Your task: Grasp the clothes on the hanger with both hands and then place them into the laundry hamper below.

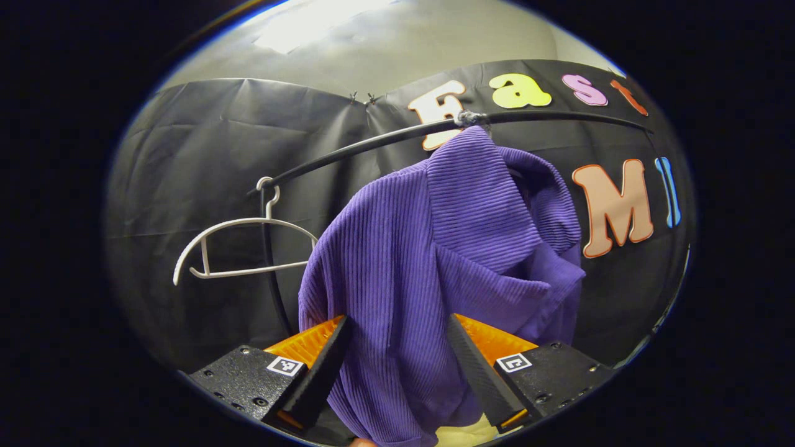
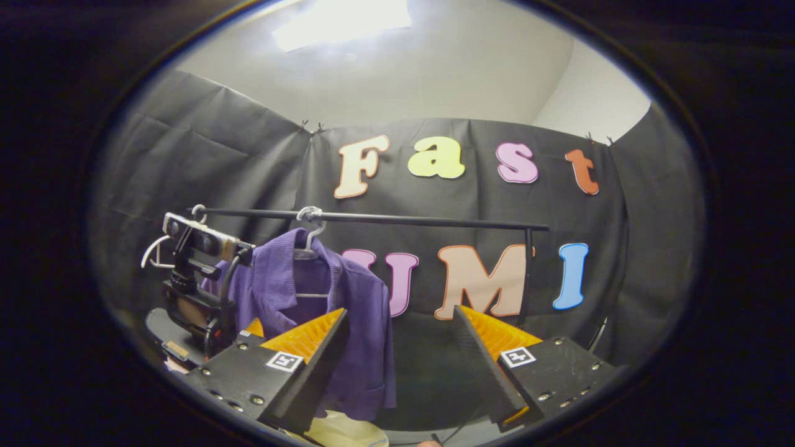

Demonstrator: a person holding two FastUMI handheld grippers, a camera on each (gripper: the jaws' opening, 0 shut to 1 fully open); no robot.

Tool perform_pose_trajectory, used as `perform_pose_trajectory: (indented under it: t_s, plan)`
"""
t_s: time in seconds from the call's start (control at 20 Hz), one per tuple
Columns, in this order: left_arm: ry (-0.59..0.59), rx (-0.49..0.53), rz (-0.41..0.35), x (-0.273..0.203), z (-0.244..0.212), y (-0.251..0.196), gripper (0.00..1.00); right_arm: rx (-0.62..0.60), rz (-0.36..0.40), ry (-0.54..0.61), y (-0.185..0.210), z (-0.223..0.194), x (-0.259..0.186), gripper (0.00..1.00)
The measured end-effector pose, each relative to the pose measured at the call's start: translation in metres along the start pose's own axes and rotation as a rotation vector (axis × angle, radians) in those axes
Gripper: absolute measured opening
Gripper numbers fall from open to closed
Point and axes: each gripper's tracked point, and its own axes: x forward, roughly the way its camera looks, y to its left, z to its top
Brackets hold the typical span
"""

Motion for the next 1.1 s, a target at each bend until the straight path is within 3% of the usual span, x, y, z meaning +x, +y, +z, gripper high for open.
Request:
perform_pose_trajectory:
  t_s: [0.1,0.2,0.4,0.55,0.65,1.1]
  plan:
    - [-0.011,-0.014,-0.005,0.008,0.001,-0.004,0.99,-0.004,0.001,-0.003,-0.001,-0.002,0.004,0.99]
    - [-0.024,-0.017,0.014,0.014,0.003,0.002,0.97,-0.017,0.002,0.008,-0.002,-0.009,0.009,0.96]
    - [-0.034,-0.023,0.028,0.020,0.006,0.008,0.47,-0.008,0.025,0.019,0.002,-0.022,0.021,1.00]
    - [-0.040,-0.033,0.032,0.021,0.008,0.013,0.10,-0.012,0.065,0.035,0.012,-0.034,0.033,0.96]
    - [-0.039,-0.036,0.025,0.020,0.008,0.014,0.03,-0.019,0.103,0.043,0.023,-0.042,0.040,0.96]
    - [0.005,-0.081,-0.054,0.003,0.010,0.004,0.01,0.009,0.224,0.081,0.065,-0.068,0.073,1.00]
